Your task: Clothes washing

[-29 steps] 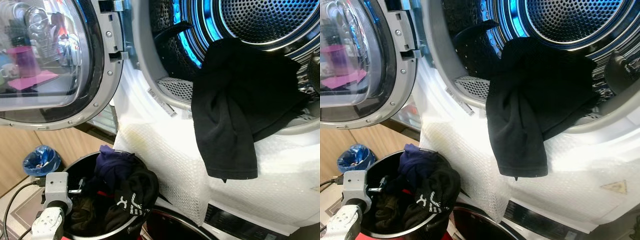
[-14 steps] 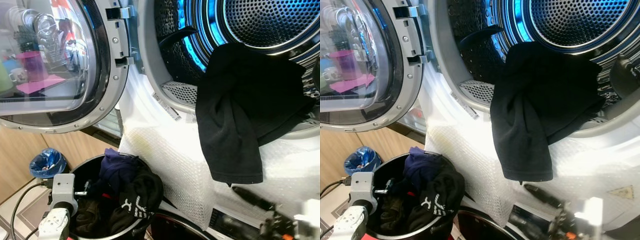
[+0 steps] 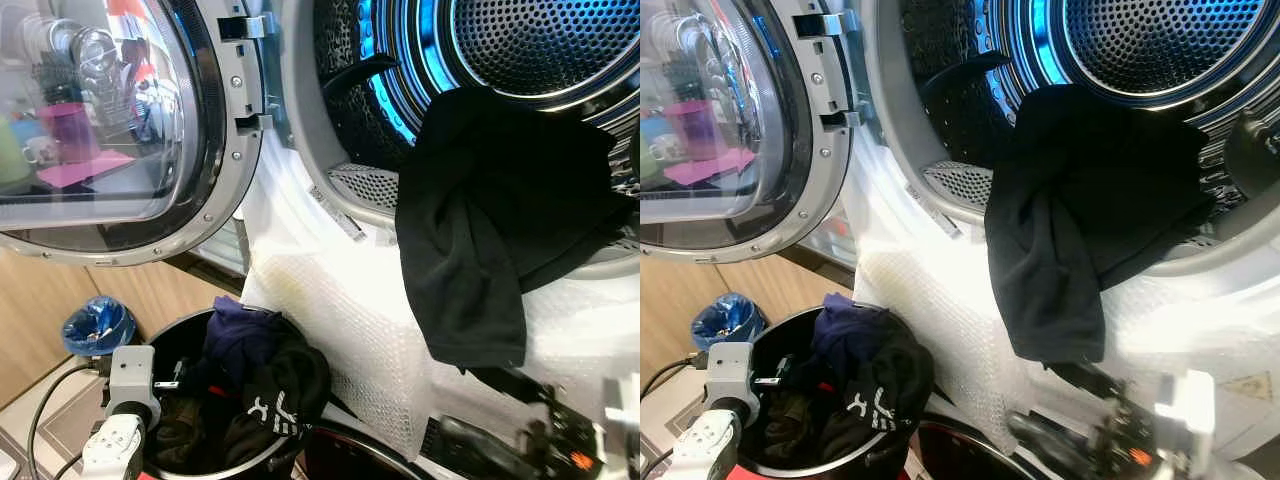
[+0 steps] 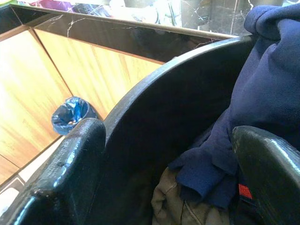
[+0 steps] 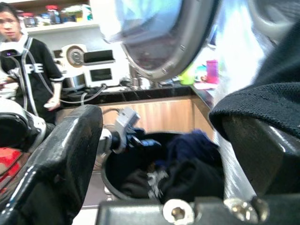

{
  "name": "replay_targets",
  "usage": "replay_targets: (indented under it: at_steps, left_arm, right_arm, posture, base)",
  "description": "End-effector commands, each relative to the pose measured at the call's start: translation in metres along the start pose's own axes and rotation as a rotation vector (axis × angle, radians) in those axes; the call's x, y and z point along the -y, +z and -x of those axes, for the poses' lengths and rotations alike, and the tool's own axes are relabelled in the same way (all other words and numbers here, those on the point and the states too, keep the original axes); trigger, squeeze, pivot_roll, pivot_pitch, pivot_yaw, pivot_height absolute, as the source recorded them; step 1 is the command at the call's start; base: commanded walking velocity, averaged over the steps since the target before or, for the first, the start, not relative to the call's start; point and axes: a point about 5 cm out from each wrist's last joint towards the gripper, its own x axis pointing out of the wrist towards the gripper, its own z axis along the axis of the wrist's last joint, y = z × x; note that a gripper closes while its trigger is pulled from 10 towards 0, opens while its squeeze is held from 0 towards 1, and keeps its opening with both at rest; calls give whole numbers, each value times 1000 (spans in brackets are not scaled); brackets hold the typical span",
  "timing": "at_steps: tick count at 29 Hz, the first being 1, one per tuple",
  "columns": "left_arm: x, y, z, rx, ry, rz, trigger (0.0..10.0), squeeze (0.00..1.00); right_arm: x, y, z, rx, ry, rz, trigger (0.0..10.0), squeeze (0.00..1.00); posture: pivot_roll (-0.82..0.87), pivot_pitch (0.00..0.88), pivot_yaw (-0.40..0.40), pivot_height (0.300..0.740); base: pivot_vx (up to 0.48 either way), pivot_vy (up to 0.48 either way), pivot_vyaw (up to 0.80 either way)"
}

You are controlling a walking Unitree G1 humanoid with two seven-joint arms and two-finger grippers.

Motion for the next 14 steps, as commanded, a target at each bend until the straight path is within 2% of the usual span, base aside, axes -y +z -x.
replay_targets:
  at_steps: [1,5,11,12,14]
  left_arm:
    - [16,-41,17,-186,-60,19,10000,0]
    - [19,-40,17,-179,-59,26,10000,0]
    - [20,-40,17,-172,-57,31,10000,0]
    - [20,-40,18,-169,-54,32,10000,0]
    - [19,-40,18,-166,-50,35,10000,0]
  right_arm:
    - [0,0,-16,-2,0,19,10000,0]
    - [12,-5,-37,-23,-48,35,10000,0]
    - [21,-4,-46,-40,-106,81,10000,0]
    - [36,3,-53,-32,-202,151,10000,0]
    - [55,14,-60,-16,-323,242,10000,0]
  posture:
    - [-40,0,-25,740]
    - [-30,0,-30,740]
    - [-19,0,-33,740]
    - [-16,0,-33,740]
    - [-11,0,-34,740]
  base:
    - [0,0,0]
    - [0,0,0]
    - [0,0,0]
    - [0,0,0]
    - [0,0,0]
